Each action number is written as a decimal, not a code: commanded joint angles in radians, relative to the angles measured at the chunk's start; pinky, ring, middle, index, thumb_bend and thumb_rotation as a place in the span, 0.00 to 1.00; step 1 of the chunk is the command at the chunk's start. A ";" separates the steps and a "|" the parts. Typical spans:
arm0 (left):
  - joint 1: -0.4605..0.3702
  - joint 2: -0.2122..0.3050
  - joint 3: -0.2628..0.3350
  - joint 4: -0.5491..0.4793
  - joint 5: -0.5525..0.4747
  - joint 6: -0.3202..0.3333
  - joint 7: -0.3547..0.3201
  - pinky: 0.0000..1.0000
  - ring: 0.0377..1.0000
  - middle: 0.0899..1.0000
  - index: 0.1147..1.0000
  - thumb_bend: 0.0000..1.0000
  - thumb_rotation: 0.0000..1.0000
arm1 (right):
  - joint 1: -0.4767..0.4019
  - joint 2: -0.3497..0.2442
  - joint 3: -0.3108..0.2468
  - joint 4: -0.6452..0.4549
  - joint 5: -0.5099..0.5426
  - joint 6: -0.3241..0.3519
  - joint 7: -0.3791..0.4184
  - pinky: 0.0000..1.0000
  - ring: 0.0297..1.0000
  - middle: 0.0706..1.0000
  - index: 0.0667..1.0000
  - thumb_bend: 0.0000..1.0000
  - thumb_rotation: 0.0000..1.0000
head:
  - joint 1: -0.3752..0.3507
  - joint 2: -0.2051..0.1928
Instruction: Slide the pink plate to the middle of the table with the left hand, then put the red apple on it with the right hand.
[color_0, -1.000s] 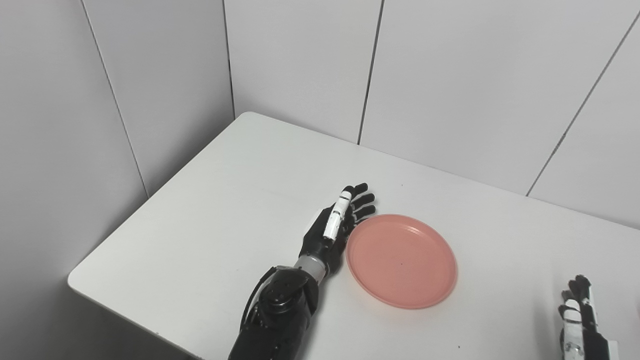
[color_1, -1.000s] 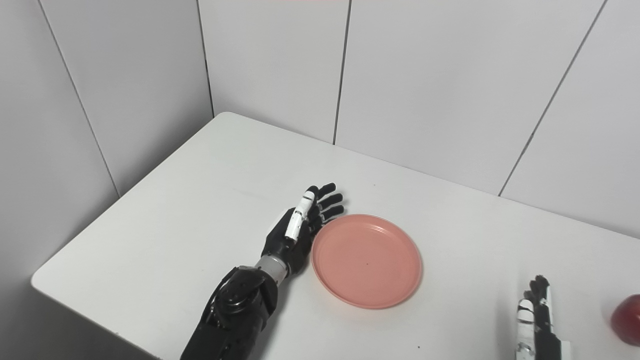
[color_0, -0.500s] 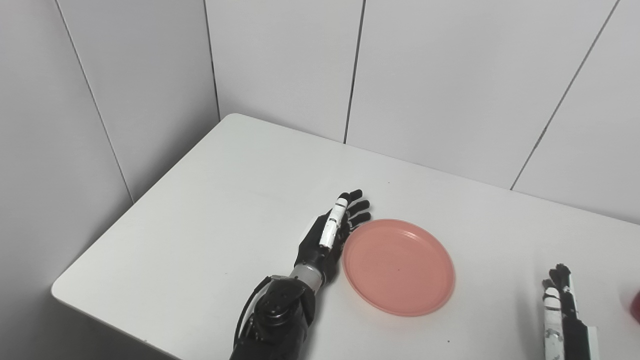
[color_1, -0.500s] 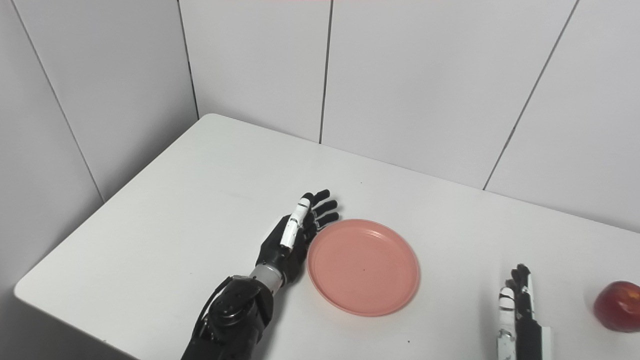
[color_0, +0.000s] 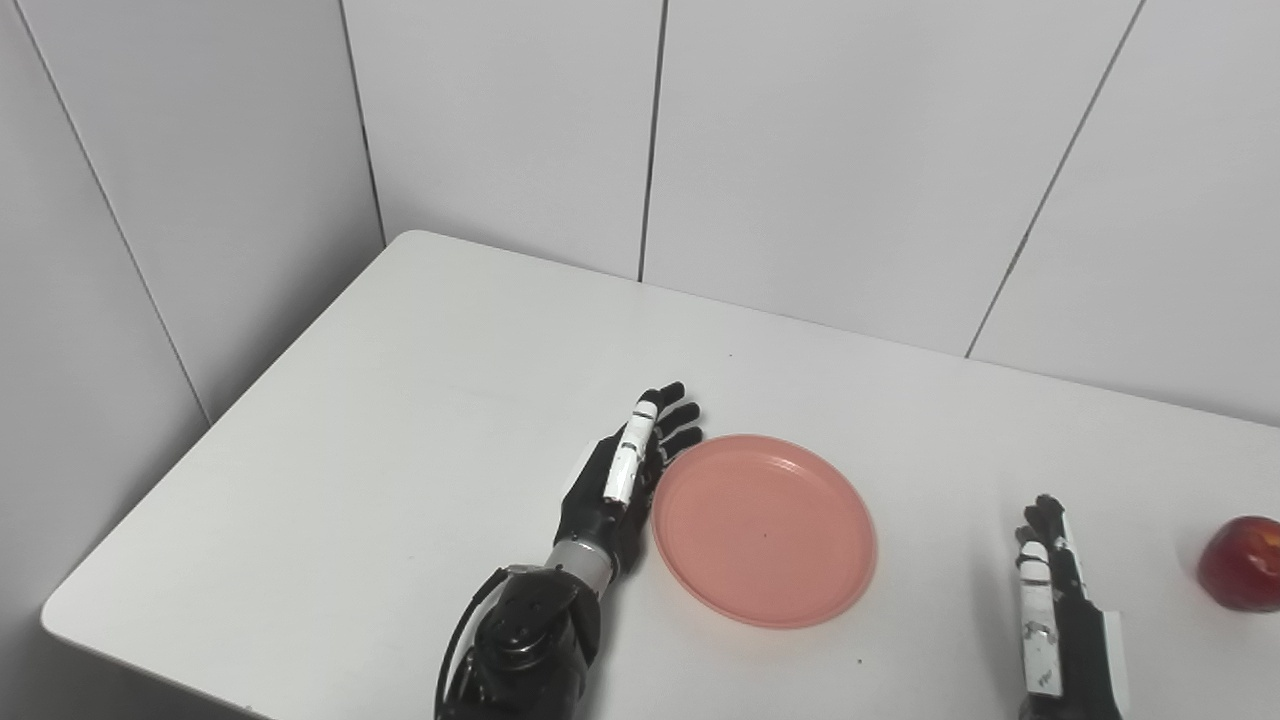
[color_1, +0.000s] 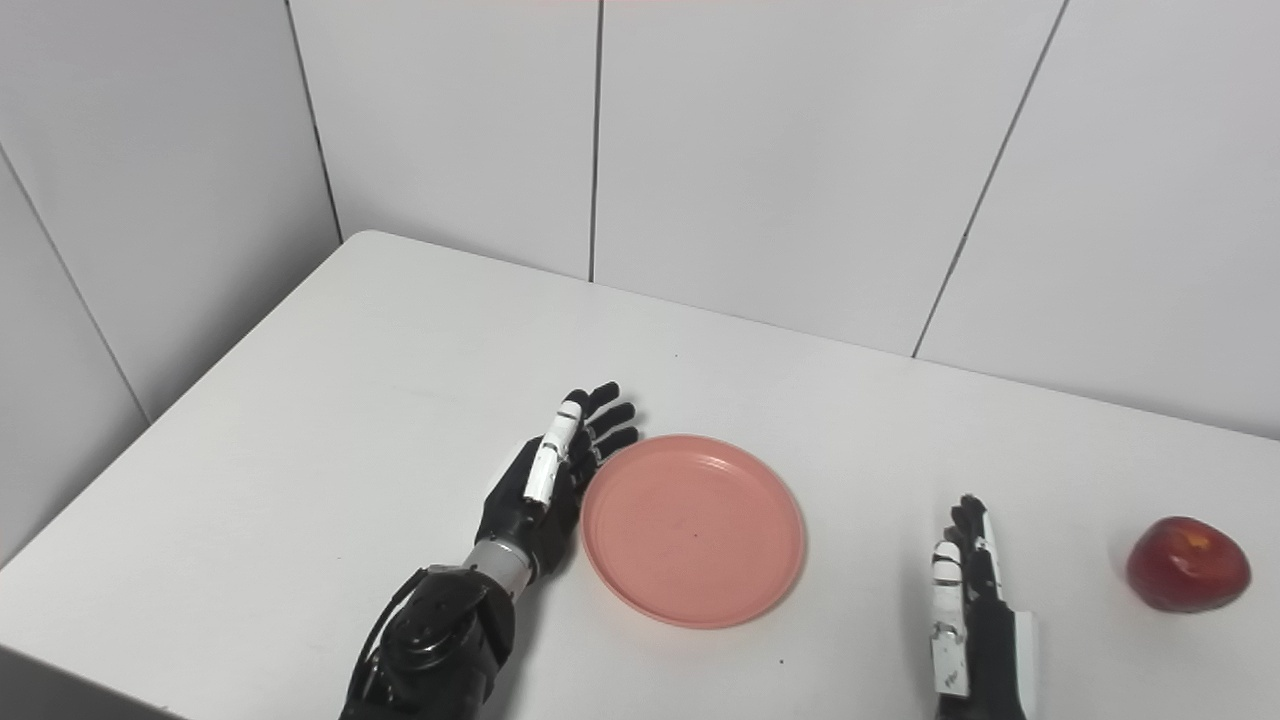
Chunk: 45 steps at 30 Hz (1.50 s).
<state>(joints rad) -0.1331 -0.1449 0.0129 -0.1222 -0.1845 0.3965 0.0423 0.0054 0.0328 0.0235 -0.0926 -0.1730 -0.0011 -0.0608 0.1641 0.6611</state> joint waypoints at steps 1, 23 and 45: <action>-0.014 -0.014 -0.013 -0.026 0.009 0.017 0.005 0.87 0.88 0.88 0.87 0.35 1.00 | -0.003 0.013 0.006 -0.020 -0.012 -0.003 -0.020 0.96 0.94 0.95 0.95 0.15 1.00 | -0.014 0.005; -0.024 -0.025 -0.063 -0.054 -0.005 0.037 -0.032 0.89 0.90 0.91 0.88 0.36 1.00 | -0.003 0.058 0.029 -0.034 -0.054 0.009 -0.052 0.93 0.94 0.94 0.94 0.22 1.00 | -0.140 0.051; -0.033 -0.010 -0.082 -0.077 -0.004 0.050 -0.034 0.90 0.90 0.91 0.89 0.35 1.00 | -0.015 0.091 0.049 -0.022 -0.099 0.023 -0.075 0.92 0.94 0.94 0.94 0.23 1.00 | -0.285 0.082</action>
<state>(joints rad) -0.1317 -0.1548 -0.0630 -0.1648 -0.1902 0.4639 0.0260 0.0166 0.1108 0.0659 -0.0946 -0.2666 0.0160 -0.1252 -0.1212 0.7424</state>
